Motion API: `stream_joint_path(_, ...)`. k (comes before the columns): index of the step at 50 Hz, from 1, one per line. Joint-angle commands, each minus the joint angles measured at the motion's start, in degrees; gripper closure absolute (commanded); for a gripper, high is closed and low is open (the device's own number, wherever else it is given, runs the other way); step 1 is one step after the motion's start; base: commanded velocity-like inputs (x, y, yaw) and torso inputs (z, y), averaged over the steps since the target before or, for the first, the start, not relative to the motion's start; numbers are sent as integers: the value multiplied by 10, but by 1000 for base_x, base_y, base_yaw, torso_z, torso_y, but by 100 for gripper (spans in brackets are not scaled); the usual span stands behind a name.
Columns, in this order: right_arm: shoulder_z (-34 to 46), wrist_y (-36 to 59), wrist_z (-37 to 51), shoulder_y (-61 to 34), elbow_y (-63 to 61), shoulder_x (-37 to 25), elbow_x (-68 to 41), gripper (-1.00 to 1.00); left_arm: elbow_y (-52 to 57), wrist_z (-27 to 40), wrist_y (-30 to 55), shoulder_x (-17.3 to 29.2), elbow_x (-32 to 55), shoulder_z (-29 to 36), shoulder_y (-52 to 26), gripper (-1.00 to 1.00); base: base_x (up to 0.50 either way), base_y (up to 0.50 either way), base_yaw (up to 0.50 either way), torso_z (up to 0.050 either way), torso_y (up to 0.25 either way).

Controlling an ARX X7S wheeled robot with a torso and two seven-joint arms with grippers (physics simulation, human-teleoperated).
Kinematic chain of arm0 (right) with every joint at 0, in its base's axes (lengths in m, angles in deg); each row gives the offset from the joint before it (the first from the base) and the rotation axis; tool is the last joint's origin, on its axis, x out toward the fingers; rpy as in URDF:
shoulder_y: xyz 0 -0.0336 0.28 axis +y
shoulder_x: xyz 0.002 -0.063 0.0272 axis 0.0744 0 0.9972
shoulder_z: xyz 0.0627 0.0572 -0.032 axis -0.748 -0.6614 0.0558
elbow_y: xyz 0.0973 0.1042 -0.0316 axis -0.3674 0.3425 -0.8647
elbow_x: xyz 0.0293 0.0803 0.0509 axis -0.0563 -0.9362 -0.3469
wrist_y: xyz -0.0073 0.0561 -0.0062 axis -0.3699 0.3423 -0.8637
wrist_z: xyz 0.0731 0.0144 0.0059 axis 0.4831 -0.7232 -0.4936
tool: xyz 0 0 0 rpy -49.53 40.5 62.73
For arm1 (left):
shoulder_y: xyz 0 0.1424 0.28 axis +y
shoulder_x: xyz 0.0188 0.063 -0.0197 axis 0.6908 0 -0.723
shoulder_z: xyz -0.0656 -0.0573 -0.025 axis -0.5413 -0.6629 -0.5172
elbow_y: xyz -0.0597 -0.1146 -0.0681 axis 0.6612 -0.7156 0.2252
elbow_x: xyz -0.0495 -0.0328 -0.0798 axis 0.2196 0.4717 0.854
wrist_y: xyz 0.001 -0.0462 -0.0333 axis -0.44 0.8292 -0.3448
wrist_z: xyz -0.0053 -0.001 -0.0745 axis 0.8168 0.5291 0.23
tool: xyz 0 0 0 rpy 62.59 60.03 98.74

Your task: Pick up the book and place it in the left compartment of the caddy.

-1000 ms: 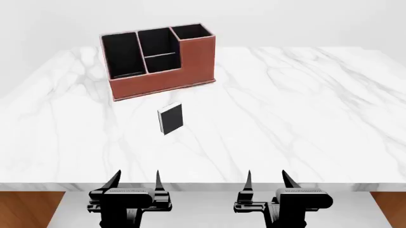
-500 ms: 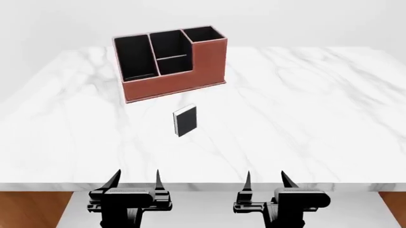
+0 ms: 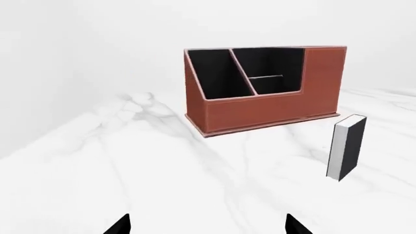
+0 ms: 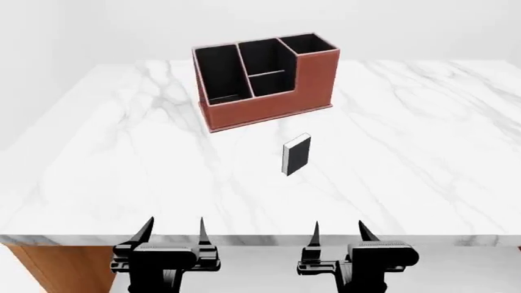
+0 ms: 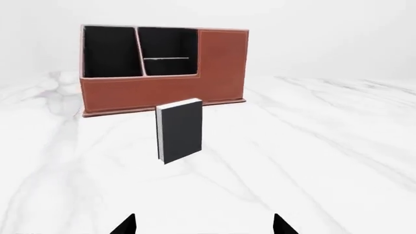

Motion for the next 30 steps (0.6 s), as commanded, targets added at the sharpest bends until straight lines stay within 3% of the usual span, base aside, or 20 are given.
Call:
stream_joint_path(1, 12, -1, 8, -1, 2, -7, -5, -100, -1, 10, -10, 8, 4, 10, 1, -100, 0, 500, 0, 0, 0)
stream_joint_path(18, 19, -18, 13, 2, -1, -16, -28, -100, -3, 23, -16, 17, 8, 23, 1, -100, 0, 500, 0, 0, 0)
stream_joint_path(20, 17, 20, 11, 3, -38, -20, -44, -100, 15, 31, 22, 16, 19, 17, -4, -100, 0, 78, 0, 0, 0)
stream_joint_path(22, 16, 118, 14, -16, -110, -33, -60, -100, 92, 48, 124, 19, 25, 14, -18, -100, 0, 0, 0, 0, 0)
stream_joint_path(24, 3, 195, 27, -37, -188, -41, -80, -100, 167, 67, 147, 29, -17, 28, -29, -100, 0, 0, 0, 0, 0)
stream_joint_path(26, 1, 270, 37, -63, -256, -54, -90, -100, 249, 71, 252, 23, 16, 8, -61, -100, 0, 0, 0, 0, 0)
stream_joint_path(28, 2, 413, 65, -119, -362, -71, -85, -100, 360, 80, 398, 24, 55, -21, -136, -100, 0, 0, 0, 0, 0)
stream_joint_path(30, 1, 456, 62, -139, -403, -79, -98, -100, 384, 84, 428, 28, 58, -23, -162, -100, 146, 0, 0, 0, 0)
